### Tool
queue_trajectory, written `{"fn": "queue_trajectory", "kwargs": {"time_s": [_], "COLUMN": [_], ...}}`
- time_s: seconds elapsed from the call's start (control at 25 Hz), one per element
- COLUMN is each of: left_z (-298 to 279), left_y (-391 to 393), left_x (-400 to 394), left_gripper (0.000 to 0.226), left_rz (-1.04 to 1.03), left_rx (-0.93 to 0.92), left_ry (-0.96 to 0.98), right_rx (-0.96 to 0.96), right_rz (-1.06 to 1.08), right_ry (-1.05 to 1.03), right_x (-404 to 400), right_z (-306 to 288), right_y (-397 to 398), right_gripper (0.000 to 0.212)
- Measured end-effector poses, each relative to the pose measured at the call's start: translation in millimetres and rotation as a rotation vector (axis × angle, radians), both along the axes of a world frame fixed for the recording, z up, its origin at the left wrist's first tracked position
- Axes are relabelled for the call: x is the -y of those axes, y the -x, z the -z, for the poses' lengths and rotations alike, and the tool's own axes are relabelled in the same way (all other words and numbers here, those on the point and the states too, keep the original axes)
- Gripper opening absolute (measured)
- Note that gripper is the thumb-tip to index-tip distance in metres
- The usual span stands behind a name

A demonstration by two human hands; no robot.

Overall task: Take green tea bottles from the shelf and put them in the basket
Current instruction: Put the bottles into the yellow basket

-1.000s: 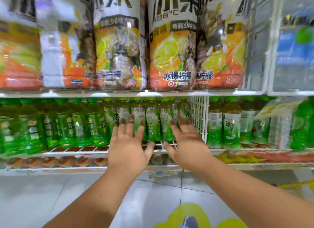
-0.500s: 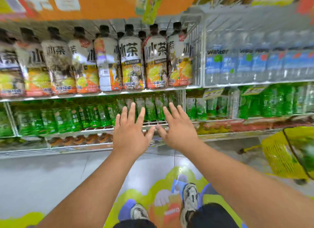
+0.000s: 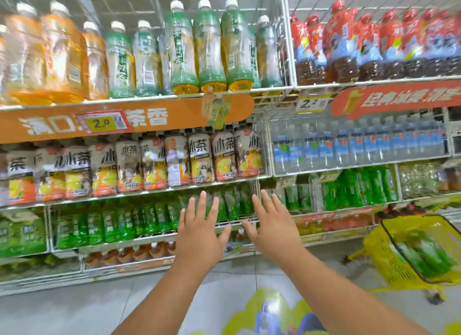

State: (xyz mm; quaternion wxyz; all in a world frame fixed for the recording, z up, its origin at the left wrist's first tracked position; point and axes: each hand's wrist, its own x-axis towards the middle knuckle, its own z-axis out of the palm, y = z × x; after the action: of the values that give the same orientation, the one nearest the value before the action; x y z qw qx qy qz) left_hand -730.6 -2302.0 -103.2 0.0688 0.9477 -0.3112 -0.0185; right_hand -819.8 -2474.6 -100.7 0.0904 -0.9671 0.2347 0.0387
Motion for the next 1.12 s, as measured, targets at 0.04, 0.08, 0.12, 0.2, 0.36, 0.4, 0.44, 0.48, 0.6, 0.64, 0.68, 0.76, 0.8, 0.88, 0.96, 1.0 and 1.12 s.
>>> {"fn": "queue_trajectory", "kwargs": {"time_s": [0.04, 0.08, 0.12, 0.2, 0.36, 0.4, 0.44, 0.48, 0.6, 0.64, 0.68, 0.76, 0.8, 0.88, 0.96, 1.0, 1.12], "left_z": [-7, -11, -16, -24, -47, -51, -55, -57, -69, -72, -76, -85, -88, -95, -100, -102, -105], "left_y": [12, 26, 40, 61, 110, 123, 137, 150, 184, 193, 200, 210, 211, 209, 203, 200, 197], "left_x": [-1, -3, -5, -6, -11, -12, -12, -12, -10, -8, -7, -2, 0, 2, 0, -2, -6], "left_gripper": [0.077, 0.076, 0.075, 0.074, 0.074, 0.074, 0.074, 0.074, 0.075, 0.075, 0.075, 0.074, 0.075, 0.075, 0.075, 0.075, 0.076], "left_rz": [-0.008, -0.023, -0.043, -0.073, -0.139, -0.139, -0.135, -0.134, -0.13, -0.119, -0.107, -0.075, -0.057, -0.023, 0.006, 0.02, 0.06], "left_rx": [-0.016, -0.037, -0.041, -0.026, -0.003, 0.004, 0.016, 0.026, 0.026, 0.03, 0.032, 0.047, 0.058, 0.093, 0.121, 0.122, 0.125], "left_ry": [0.006, 0.017, 0.033, 0.039, 0.058, 0.061, 0.059, 0.055, 0.047, 0.04, 0.037, 0.052, 0.062, 0.062, 0.056, 0.053, 0.066], "right_rx": [0.004, 0.008, 0.022, 0.03, 0.023, 0.038, 0.056, 0.073, 0.102, 0.107, 0.111, 0.122, 0.128, 0.139, 0.149, 0.148, 0.172], "right_rz": [0.004, 0.005, -0.001, -0.038, -0.092, -0.095, -0.099, -0.103, -0.087, -0.079, -0.071, -0.049, -0.036, -0.007, 0.016, 0.022, 0.055], "right_ry": [-0.006, -0.019, -0.023, -0.004, 0.045, 0.033, 0.022, 0.016, 0.002, 0.003, 0.007, 0.023, 0.026, 0.028, 0.053, 0.073, 0.115], "right_x": [-5, -11, -15, -13, -3, -2, -2, -2, 3, 5, 6, 8, 9, 10, 10, 9, 3], "right_z": [-5, -8, -12, -21, -41, -43, -46, -49, -58, -61, -64, -70, -74, -83, -90, -93, -95], "right_y": [9, 19, 30, 50, 103, 117, 131, 143, 181, 191, 200, 215, 219, 223, 224, 226, 232], "right_gripper": [0.079, 0.079, 0.078, 0.079, 0.08, 0.08, 0.08, 0.081, 0.082, 0.082, 0.081, 0.081, 0.081, 0.079, 0.079, 0.079, 0.08]}}
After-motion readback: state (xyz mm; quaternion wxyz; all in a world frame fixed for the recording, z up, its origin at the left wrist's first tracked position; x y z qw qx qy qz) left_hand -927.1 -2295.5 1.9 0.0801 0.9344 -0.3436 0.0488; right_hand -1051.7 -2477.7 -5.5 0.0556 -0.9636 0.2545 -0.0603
